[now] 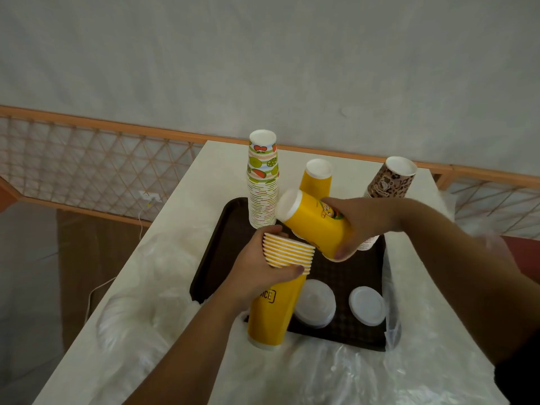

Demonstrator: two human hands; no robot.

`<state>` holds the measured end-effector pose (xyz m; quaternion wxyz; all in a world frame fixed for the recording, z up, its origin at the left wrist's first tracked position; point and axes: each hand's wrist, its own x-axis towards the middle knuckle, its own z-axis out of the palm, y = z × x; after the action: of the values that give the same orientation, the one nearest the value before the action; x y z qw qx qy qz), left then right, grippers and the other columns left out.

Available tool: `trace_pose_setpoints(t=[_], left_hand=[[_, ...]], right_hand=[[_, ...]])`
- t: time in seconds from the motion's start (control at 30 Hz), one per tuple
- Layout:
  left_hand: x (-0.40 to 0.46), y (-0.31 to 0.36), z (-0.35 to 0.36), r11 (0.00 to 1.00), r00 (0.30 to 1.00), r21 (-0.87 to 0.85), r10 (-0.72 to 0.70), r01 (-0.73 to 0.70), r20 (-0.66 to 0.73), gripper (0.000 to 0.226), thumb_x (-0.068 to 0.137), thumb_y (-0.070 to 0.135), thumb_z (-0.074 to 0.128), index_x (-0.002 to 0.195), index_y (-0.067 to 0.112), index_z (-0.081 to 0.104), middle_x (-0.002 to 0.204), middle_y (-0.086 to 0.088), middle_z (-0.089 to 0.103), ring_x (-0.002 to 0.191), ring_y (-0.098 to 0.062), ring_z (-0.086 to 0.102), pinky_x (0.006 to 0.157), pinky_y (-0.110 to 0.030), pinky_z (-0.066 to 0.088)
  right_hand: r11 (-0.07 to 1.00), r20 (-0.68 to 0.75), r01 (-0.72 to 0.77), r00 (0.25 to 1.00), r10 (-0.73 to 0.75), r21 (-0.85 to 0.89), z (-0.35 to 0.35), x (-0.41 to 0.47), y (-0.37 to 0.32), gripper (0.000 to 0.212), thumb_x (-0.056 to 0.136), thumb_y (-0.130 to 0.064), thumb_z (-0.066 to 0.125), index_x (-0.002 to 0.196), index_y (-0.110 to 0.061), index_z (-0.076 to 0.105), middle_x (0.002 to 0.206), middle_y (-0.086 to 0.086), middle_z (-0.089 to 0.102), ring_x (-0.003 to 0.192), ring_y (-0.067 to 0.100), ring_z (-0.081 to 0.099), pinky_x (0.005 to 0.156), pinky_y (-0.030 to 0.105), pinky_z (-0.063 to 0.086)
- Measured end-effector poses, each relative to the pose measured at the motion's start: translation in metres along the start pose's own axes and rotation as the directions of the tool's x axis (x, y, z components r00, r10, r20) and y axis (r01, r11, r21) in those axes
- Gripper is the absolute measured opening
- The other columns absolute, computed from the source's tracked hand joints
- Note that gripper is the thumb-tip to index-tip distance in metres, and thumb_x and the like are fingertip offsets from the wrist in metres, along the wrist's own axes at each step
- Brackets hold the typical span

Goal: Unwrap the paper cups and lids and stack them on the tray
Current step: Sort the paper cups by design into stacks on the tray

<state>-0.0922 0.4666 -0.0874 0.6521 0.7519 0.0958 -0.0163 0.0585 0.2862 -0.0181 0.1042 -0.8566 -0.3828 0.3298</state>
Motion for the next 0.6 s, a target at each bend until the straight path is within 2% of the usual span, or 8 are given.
trace_pose_setpoints(t=[0.1, 0.17, 0.23, 0.3, 0.4, 0.47, 0.53, 0.6], left_hand=[[0.003, 0.000, -0.001, 1.000, 1.000, -0.016, -0.013, 0.013, -0.027, 0.067, 0.071, 0.013, 0.080, 0.122, 0.032, 0.041, 0.106, 0.015, 0.055, 0.095, -0.003, 0.057, 0.066, -0.007, 0.049], [0.006, -0.001, -0.001, 0.999, 0.998, -0.015, -0.036, 0.035, -0.055, 0.069, 0.072, 0.016, 0.080, 0.126, 0.031, 0.039, 0.105, 0.017, 0.053, 0.094, -0.003, 0.056, 0.064, -0.007, 0.049], [0.008, -0.002, -0.001, 0.998, 0.995, -0.014, -0.064, 0.063, -0.078, 0.069, 0.073, 0.019, 0.079, 0.128, 0.031, 0.039, 0.104, 0.018, 0.052, 0.093, -0.002, 0.055, 0.060, -0.005, 0.048], [0.010, -0.005, -0.001, 0.996, 0.992, -0.015, -0.088, 0.087, -0.091, 0.069, 0.073, 0.020, 0.079, 0.128, 0.030, 0.038, 0.105, 0.018, 0.052, 0.092, -0.001, 0.054, 0.059, -0.005, 0.047], [0.011, -0.012, -0.001, 0.993, 0.988, -0.013, -0.116, 0.116, -0.101, 0.073, 0.072, 0.023, 0.080, 0.132, 0.028, 0.038, 0.114, 0.011, 0.054, 0.097, -0.003, 0.055, 0.067, -0.012, 0.048], [0.012, -0.016, -0.001, 0.991, 0.986, -0.016, -0.131, 0.130, -0.102, 0.076, 0.071, 0.023, 0.080, 0.134, 0.027, 0.038, 0.116, 0.009, 0.054, 0.099, -0.005, 0.055, 0.072, -0.014, 0.048], [0.013, -0.017, -0.001, 0.990, 0.984, -0.014, -0.142, 0.142, -0.105, 0.076, 0.071, 0.023, 0.080, 0.135, 0.027, 0.038, 0.115, 0.009, 0.054, 0.099, -0.005, 0.055, 0.074, -0.015, 0.048], [0.013, -0.018, -0.001, 0.988, 0.982, 0.002, -0.152, 0.153, -0.111, 0.076, 0.072, 0.024, 0.080, 0.135, 0.028, 0.037, 0.109, 0.013, 0.052, 0.096, -0.004, 0.054, 0.071, -0.014, 0.048]], right_hand=[[0.983, -0.252, 0.097, 0.966, -0.055, 0.155, 0.004, 0.005, -0.009, 0.082, 0.072, -0.027, 0.080, 0.137, -0.028, 0.030, 0.123, -0.010, 0.046, 0.114, 0.011, 0.048, 0.091, 0.025, 0.040], [0.903, -0.516, 0.238, 0.856, -0.022, 0.357, -0.002, 0.012, -0.013, 0.079, 0.071, -0.024, 0.079, 0.132, -0.034, 0.031, 0.117, -0.017, 0.049, 0.105, 0.001, 0.051, 0.088, 0.023, 0.044], [0.788, -0.689, 0.382, 0.721, 0.073, 0.483, -0.008, 0.025, -0.010, 0.075, 0.070, -0.026, 0.079, 0.128, -0.035, 0.032, 0.117, -0.016, 0.052, 0.105, 0.001, 0.054, 0.086, 0.023, 0.048], [0.715, -0.751, 0.445, 0.638, 0.170, 0.540, -0.008, 0.044, -0.001, 0.078, 0.068, -0.030, 0.080, 0.131, -0.030, 0.034, 0.126, -0.005, 0.054, 0.113, 0.011, 0.055, 0.092, 0.033, 0.050], [0.670, -0.756, 0.437, 0.584, 0.296, 0.600, -0.001, 0.069, 0.013, 0.084, 0.069, -0.026, 0.082, 0.137, -0.023, 0.031, 0.131, 0.000, 0.052, 0.116, 0.018, 0.054, 0.096, 0.042, 0.049], [0.670, -0.775, 0.435, 0.520, 0.359, 0.602, 0.002, 0.080, 0.015, 0.084, 0.070, -0.023, 0.082, 0.136, -0.020, 0.030, 0.130, 0.001, 0.050, 0.115, 0.018, 0.051, 0.095, 0.040, 0.049], [0.711, -0.822, 0.443, 0.446, 0.354, 0.546, 0.003, 0.087, 0.015, 0.078, 0.072, -0.021, 0.081, 0.133, -0.020, 0.033, 0.125, -0.004, 0.047, 0.111, 0.015, 0.049, 0.091, 0.034, 0.049], [0.777, -0.849, 0.410, 0.443, 0.289, 0.478, 0.007, 0.095, 0.015, 0.068, 0.076, -0.021, 0.078, 0.131, -0.027, 0.038, 0.123, -0.009, 0.046, 0.109, 0.011, 0.047, 0.089, 0.026, 0.047]])
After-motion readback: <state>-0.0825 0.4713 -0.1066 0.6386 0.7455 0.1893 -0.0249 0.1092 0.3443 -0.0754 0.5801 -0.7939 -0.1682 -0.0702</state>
